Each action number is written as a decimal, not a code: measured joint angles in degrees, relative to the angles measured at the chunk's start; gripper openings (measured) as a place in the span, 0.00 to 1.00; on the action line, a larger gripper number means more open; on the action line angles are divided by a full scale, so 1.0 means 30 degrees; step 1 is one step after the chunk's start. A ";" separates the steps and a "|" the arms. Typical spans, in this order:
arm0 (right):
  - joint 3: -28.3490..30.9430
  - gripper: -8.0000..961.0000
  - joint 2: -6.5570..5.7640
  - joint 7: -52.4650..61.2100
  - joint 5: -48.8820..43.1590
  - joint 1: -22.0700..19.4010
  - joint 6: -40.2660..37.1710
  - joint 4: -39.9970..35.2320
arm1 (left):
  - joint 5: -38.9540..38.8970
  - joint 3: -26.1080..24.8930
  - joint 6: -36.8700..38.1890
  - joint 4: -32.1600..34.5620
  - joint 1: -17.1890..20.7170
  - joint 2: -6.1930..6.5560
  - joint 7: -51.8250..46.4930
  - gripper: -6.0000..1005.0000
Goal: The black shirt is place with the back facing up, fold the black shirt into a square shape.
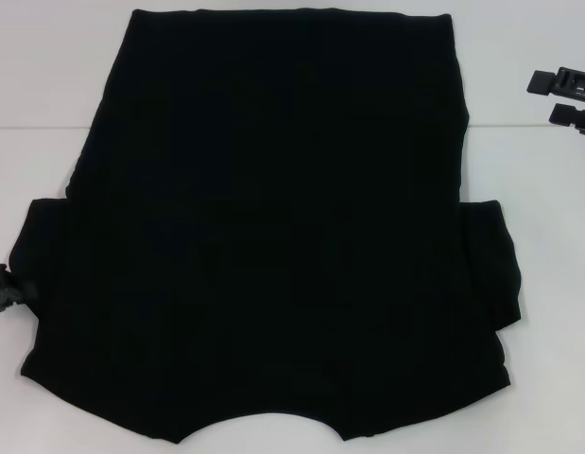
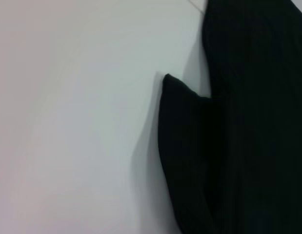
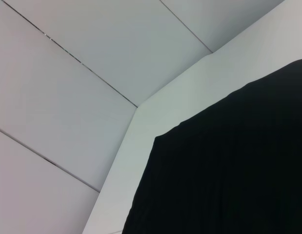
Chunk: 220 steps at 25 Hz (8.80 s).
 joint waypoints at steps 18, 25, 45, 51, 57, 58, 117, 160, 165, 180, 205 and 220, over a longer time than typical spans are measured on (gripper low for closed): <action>0.0465 0.91 -0.0028 0.0029 0.0000 -0.0011 -0.0273 -0.0081 | 0.1446 -0.0123 0.1018 0.2967 -0.0429 0.0926 -0.1053 0.02; 0.0470 0.91 -0.0041 0.0029 0.0000 -0.0010 -0.0394 -0.0081 | 0.2919 -0.0118 0.0847 0.3649 -0.1089 0.1297 -0.1331 0.03; 0.0465 0.91 -0.0059 0.0029 -0.0037 -0.0010 -0.0408 -0.0081 | 0.2508 0.4368 0.4369 0.4361 -0.2972 0.1014 -0.1116 0.05; 0.0471 0.90 -0.0058 0.0029 -0.0078 -0.0010 -0.0335 -0.0059 | 0.2052 0.6817 0.4353 0.5295 -0.3169 0.0232 0.0131 0.05; 0.0466 0.90 -0.0058 0.0028 -0.0091 -0.0010 -0.0267 -0.0050 | 0.1911 0.9903 0.4059 0.6162 -0.3098 -0.0641 0.1804 0.06; 0.0463 0.90 -0.0057 0.0029 -0.0089 -0.0010 -0.0257 -0.0058 | 0.1957 1.0124 0.3958 0.6321 -0.3044 -0.0740 0.1982 0.06; 0.0322 0.88 -0.0878 0.0429 -0.1846 -0.0338 -0.1438 0.0125 | -0.1748 0.2593 -0.1522 -0.0705 -0.0645 0.0472 -0.3985 0.64; 0.0373 0.87 -0.0819 0.0350 -0.1846 -0.0450 -0.1286 0.0125 | -0.3302 0.2627 -0.3950 -0.3630 -0.2212 0.0532 -0.3082 0.64; 0.0368 0.87 -0.0819 0.0349 -0.1846 -0.0451 -0.1285 0.0126 | -0.3323 0.2645 -0.4008 -0.4487 -0.3044 0.0503 -0.2653 0.64; 0.0420 0.86 -0.0808 0.0324 -0.1846 -0.0495 -0.1254 0.0152 | -0.4733 0.2793 -0.1497 -0.2527 -0.1575 0.0543 -0.2265 0.64; 0.0293 0.86 -0.0820 0.0434 -0.1846 -0.0411 -0.1292 0.0155 | -0.3467 0.3056 -0.2933 -0.3474 -0.1674 0.0371 -0.2353 0.64; 0.0009 0.85 -0.0978 0.0339 -0.1889 -0.0637 -0.1665 0.0054 | -0.4618 0.3293 0.0812 -0.3299 -0.3104 0.0541 -0.1341 0.64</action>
